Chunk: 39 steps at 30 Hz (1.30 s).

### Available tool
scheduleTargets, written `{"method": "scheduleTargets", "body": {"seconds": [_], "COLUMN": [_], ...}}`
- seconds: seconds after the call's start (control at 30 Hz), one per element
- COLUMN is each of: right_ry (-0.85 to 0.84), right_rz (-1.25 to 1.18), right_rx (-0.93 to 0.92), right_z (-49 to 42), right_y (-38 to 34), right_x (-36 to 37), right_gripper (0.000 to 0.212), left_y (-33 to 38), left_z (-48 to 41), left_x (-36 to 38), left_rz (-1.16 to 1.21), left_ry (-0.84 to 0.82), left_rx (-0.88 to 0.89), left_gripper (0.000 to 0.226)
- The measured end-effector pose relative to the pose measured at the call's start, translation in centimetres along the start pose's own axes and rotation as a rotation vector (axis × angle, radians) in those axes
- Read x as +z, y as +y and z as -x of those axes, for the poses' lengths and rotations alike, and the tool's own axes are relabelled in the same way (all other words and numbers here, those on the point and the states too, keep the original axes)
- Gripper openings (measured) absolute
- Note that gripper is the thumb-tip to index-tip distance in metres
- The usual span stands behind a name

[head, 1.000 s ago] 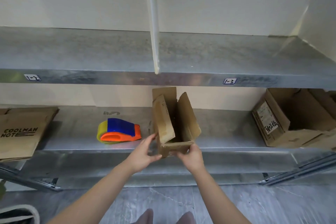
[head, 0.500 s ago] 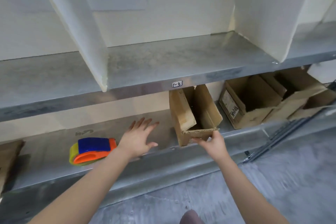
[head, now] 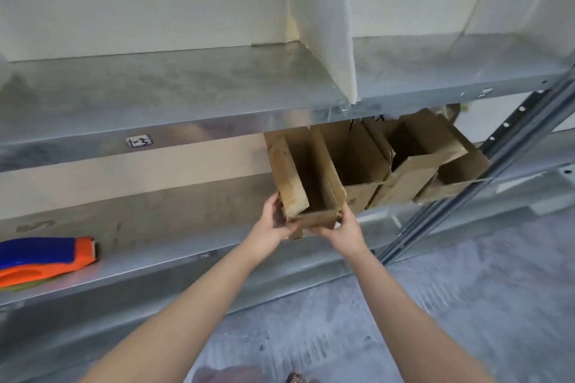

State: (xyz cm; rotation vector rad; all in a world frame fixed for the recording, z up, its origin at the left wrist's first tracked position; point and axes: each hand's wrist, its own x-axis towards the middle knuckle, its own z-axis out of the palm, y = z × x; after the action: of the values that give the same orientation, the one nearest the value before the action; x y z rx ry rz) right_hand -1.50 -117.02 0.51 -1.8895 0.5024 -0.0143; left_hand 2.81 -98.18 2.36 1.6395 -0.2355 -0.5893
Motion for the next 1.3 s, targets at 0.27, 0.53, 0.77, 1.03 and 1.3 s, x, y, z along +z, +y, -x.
{"method": "scheduleTargets", "body": {"seconds": [0.27, 0.53, 0.77, 1.03, 1.3], "right_ry": [0.061, 0.16, 0.181, 0.182, -0.091], "right_rz": [-0.038, 0.014, 0.239, 0.684, 0.88], "right_rx": [0.085, 0.197, 0.093, -0.392, -0.524], "right_z": [-2.5, -4.2, -0.2, 6.4, 14.0], "right_y": [1.8, 2.5, 1.7, -1.6, -6.0], "right_x": [0.8, 1.1, -0.2, 1.2, 12.5], "right_gripper": [0.053, 0.052, 0.1, 0.067, 0.063], "left_y": [-1.5, -1.4, -1.0, 0.7, -1.6], "left_z": [-2.9, -6.4, -4.5, 3.3, 15.7], "left_x": [-0.3, -0.5, -4.2, -7.0, -13.5], "left_rz": [-0.024, -0.225, -1.18, -1.528, -1.474], "left_ry": [0.103, 0.021, -0.036, 0.056, 0.221], "left_rx": [-0.081, -0.124, 0.107, 0.256, 0.135], "left_gripper": [0.075, 0.073, 0.071, 0.069, 0.066]}}
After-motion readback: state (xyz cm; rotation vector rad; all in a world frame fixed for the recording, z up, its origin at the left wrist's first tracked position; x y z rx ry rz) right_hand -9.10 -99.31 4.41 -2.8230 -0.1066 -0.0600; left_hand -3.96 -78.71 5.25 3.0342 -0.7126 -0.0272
